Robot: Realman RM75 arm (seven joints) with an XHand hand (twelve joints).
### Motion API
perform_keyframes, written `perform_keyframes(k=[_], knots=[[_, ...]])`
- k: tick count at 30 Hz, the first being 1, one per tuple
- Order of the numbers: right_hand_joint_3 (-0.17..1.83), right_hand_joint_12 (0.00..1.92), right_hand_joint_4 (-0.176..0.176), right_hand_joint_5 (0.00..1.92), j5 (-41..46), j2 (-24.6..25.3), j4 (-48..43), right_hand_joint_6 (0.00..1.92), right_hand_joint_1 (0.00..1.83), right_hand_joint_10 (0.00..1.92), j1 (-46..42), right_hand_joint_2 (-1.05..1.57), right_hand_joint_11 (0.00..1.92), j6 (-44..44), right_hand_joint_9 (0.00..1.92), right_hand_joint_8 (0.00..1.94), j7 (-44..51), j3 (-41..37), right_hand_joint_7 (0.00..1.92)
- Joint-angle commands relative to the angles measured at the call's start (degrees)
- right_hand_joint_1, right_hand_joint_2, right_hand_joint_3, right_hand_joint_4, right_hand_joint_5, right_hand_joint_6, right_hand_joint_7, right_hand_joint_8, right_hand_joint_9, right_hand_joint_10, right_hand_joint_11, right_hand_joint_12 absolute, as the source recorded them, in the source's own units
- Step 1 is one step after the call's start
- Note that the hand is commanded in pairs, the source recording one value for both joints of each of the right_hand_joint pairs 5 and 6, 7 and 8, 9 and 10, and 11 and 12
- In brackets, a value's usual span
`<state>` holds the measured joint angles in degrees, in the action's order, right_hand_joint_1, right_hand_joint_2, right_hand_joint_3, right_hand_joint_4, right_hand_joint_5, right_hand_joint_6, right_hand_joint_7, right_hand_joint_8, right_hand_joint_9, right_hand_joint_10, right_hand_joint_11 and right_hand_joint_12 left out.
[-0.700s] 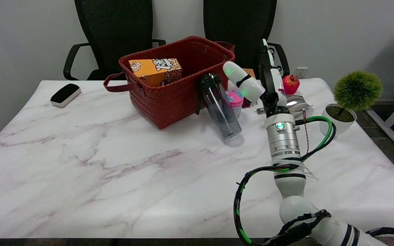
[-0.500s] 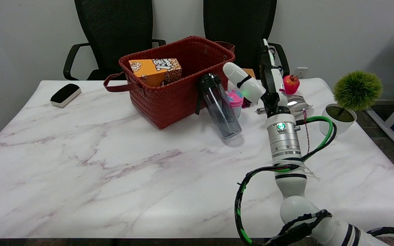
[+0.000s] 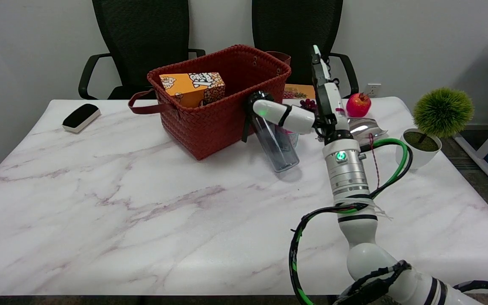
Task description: Pick up the black water bottle.
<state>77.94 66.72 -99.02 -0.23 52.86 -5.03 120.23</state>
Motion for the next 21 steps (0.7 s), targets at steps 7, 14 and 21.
perform_keyframes(k=[7,14,21], knots=[[0.22,0.00,0.000,0.00,6.86,4.62,-7.67,0.00,1.02,0.00,0.00,0.15,0.00,10.14,0.00,0.00,41.63,7.26,0.00],[0.33,0.00,0.000,0.00,5.81,9.47,-6.22,0.00,1.05,0.00,0.30,0.06,0.00,10.32,0.00,0.00,58.39,8.28,0.00],[0.39,0.00,0.000,0.00,0.75,15.00,-0.84,0.00,1.05,0.00,0.93,0.00,0.00,10.00,0.00,0.02,61.88,9.15,0.02]])
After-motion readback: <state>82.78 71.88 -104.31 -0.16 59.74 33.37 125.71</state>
